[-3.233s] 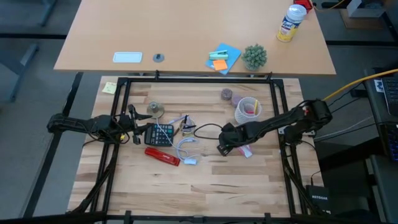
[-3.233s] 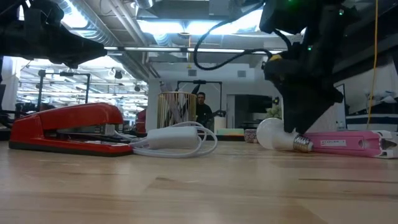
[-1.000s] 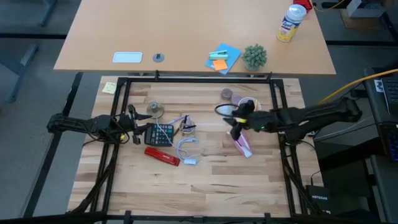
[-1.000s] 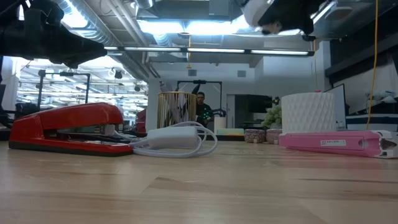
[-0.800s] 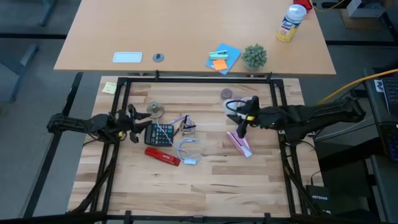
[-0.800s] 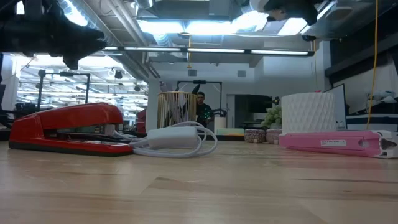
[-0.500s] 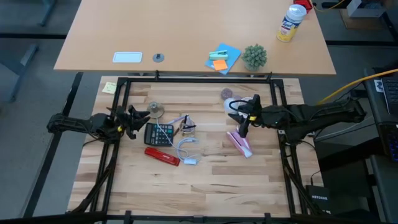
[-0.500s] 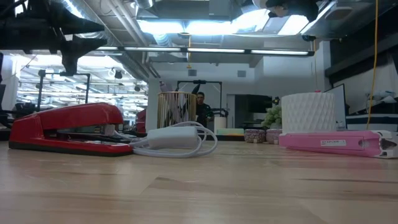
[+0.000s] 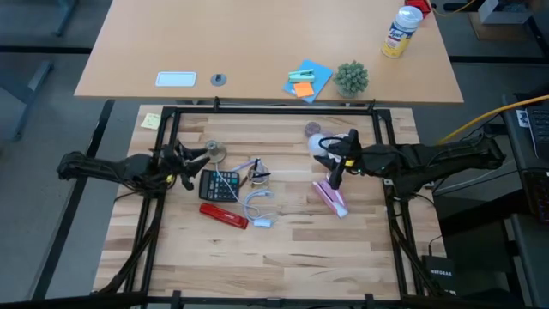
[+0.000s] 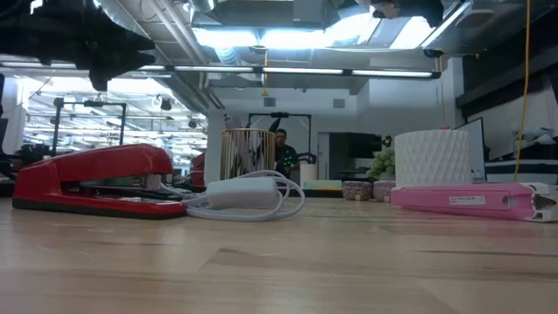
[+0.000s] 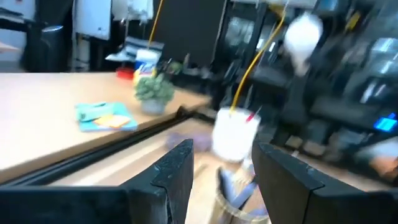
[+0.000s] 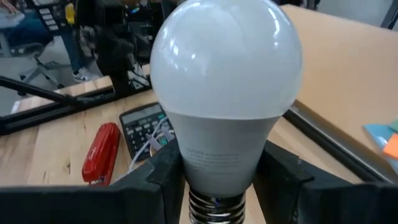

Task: Screw lightbulb
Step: Insert the white lightbulb into the gold lamp

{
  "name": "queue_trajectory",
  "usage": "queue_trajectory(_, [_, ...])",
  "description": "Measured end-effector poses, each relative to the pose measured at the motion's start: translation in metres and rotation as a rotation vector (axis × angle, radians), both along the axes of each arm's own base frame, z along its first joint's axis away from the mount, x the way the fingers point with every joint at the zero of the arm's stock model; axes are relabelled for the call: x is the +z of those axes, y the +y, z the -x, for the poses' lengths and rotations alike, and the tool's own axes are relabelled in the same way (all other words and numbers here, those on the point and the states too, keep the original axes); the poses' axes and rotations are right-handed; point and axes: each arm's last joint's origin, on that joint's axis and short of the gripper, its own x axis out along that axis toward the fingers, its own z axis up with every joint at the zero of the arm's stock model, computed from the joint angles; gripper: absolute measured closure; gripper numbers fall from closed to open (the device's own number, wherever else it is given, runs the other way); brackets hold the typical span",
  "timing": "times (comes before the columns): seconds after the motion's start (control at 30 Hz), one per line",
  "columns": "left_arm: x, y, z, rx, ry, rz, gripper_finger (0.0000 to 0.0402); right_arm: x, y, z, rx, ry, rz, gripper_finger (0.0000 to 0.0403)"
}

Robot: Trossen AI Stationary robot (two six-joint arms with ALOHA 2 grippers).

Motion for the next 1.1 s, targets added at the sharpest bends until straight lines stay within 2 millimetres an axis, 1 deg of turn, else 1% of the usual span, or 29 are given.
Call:
queue_trajectory(0.1, [0.006,0.0,-0.007,0.022,0.156,-0.023,0.0247,0.004,0.0,-0.001,0.012,-0.032,0.03,0.0245])
queue_trajectory(0.2, [0.013,0.002,-0.015,0.052,0.302,-0.01,0.0247,0.009,0.001,-0.003,0.031,-0.071,0.056,0.0245])
queue_trajectory(0.33, [0.018,0.008,-0.029,0.118,0.537,-0.019,0.0247,0.013,0.001,-0.004,0.054,-0.099,0.093,0.0245])
queue_trajectory(0.43, [0.019,0.016,-0.04,0.174,0.68,-0.015,0.0247,0.016,0.001,-0.004,0.061,-0.118,0.103,0.0245])
queue_trajectory(0.53, [0.014,0.025,-0.052,0.23,0.793,-0.001,0.0247,0.017,0.001,-0.004,0.065,-0.123,0.121,0.0245])
queue_trajectory(0.73, [-0.009,0.044,-0.068,0.308,0.965,0.037,0.0247,0.024,0.001,-0.003,0.072,-0.175,0.154,0.0245])
queue_trajectory(0.93, [-0.025,0.059,-0.073,0.365,1.074,0.073,0.0247,0.036,0.0,0.013,0.117,-0.238,0.148,0.0245])
queue_trajectory(1.1, [-0.03,0.068,-0.074,0.386,1.112,0.069,0.0247,0.041,-0.002,0.023,0.114,-0.269,0.145,0.0245])
